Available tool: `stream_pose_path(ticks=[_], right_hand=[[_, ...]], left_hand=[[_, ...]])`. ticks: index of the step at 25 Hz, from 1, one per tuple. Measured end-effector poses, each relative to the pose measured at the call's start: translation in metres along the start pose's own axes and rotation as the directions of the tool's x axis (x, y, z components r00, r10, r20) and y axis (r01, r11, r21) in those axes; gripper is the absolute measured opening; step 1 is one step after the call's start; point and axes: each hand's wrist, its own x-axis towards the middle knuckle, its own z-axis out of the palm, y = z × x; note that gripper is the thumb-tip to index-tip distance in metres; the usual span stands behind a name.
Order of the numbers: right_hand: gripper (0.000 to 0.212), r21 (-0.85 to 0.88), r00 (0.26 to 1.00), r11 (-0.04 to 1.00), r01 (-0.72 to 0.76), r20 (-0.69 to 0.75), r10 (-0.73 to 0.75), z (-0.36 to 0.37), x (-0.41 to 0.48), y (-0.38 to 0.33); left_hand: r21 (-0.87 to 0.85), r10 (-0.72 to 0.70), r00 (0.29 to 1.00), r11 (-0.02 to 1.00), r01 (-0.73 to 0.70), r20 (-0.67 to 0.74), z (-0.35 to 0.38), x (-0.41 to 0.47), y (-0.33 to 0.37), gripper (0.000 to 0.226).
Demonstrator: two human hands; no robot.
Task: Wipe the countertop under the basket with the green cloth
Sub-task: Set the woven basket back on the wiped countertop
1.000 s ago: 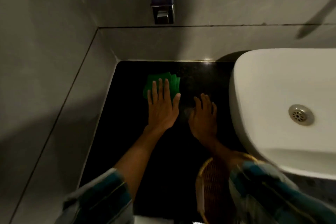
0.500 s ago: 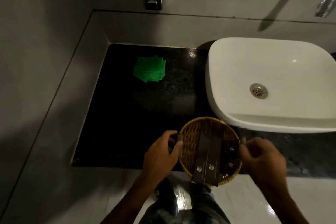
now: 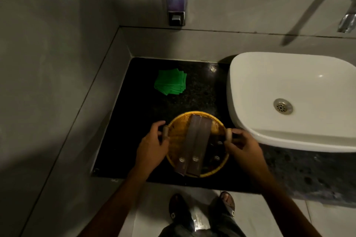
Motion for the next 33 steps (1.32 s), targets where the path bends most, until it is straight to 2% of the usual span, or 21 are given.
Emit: stream_pose_path(ticks=[3,7,9,11,12,14,16,18,21,23,25,27,29,31,33], right_hand=[[0.039,0.068,0.991,0.994,0.082,0.096,-0.088,0.050,0.022,-0.037],[0.035,0.093,0.969,0.996,0.018,0.244,-0.040,0.093,0.042,-0.057],[0.024,0.011,0.987,1.000,0.025,0.161,-0.027,0.096,0.051,-0.055],[0.021,-0.065,0.999,0.997,0.040,-0.020,-0.041,0.091,0.079,-0.059],[0.019,-0.079,0.995,0.996,0.051,-0.084,-0.058,0.092,0.100,-0.066],[0.013,-0.040,0.994,0.998,0.049,-0.097,-0.053,0.102,0.149,-0.087],[0.025,0.002,0.999,0.999,-0.034,-0.018,0.034,0.125,0.194,-0.105],[0.043,-0.004,0.992,0.992,-0.126,0.031,0.126,0.151,0.225,-0.112],[0.049,0.125,0.973,0.965,-0.231,0.027,0.229,0.167,0.248,-0.114],[0.045,0.208,0.957,0.935,-0.286,0.111,0.268,0.166,0.246,-0.111],[0.039,0.258,0.937,0.906,-0.335,0.198,0.289,0.159,0.235,-0.112],[0.035,0.351,0.917,0.856,-0.379,0.265,0.297,0.147,0.220,-0.115],[0.029,0.407,0.917,0.835,-0.370,0.304,0.259,0.133,0.202,-0.119],[0.020,0.365,0.939,0.885,-0.289,0.288,0.187,0.113,0.181,-0.119],[0.032,0.403,0.972,0.896,-0.186,0.210,0.107,0.087,0.157,-0.118]], left_hand=[[0.062,-0.040,0.992,0.997,0.048,-0.122,-0.038,0.035,-0.019,0.047],[0.183,-0.124,0.989,0.974,0.137,-0.082,-0.063,0.070,-0.043,0.044],[0.299,-0.051,0.987,0.950,0.094,-0.150,-0.070,0.084,-0.048,0.048],[0.329,0.074,0.968,0.944,0.010,-0.241,-0.076,0.114,-0.038,0.050],[0.296,0.095,0.969,0.955,-0.024,-0.229,-0.077,0.135,-0.026,0.048],[0.211,0.069,0.989,0.977,-0.041,-0.127,-0.064,0.182,0.000,0.042],[0.123,-0.006,1.000,0.992,0.006,-0.002,-0.040,0.221,0.020,0.044],[-0.035,-0.108,0.993,0.993,0.110,0.051,-0.016,0.246,0.029,0.054],[-0.356,-0.287,0.958,0.892,0.278,0.030,0.003,0.270,0.033,0.056],[-0.520,-0.322,0.938,0.783,0.342,0.132,0.004,0.272,0.038,0.042],[-0.506,-0.278,0.945,0.798,0.328,0.174,-0.002,0.263,0.045,0.035],[-0.393,-0.194,0.971,0.890,0.233,0.137,-0.013,0.244,0.055,0.040],[-0.338,-0.104,0.991,0.933,0.128,0.089,-0.027,0.223,0.064,0.040],[-0.402,-0.035,0.997,0.914,0.059,0.066,-0.038,0.200,0.075,0.025],[-0.517,-0.036,0.995,0.852,0.080,0.095,-0.047,0.175,0.090,0.017]])
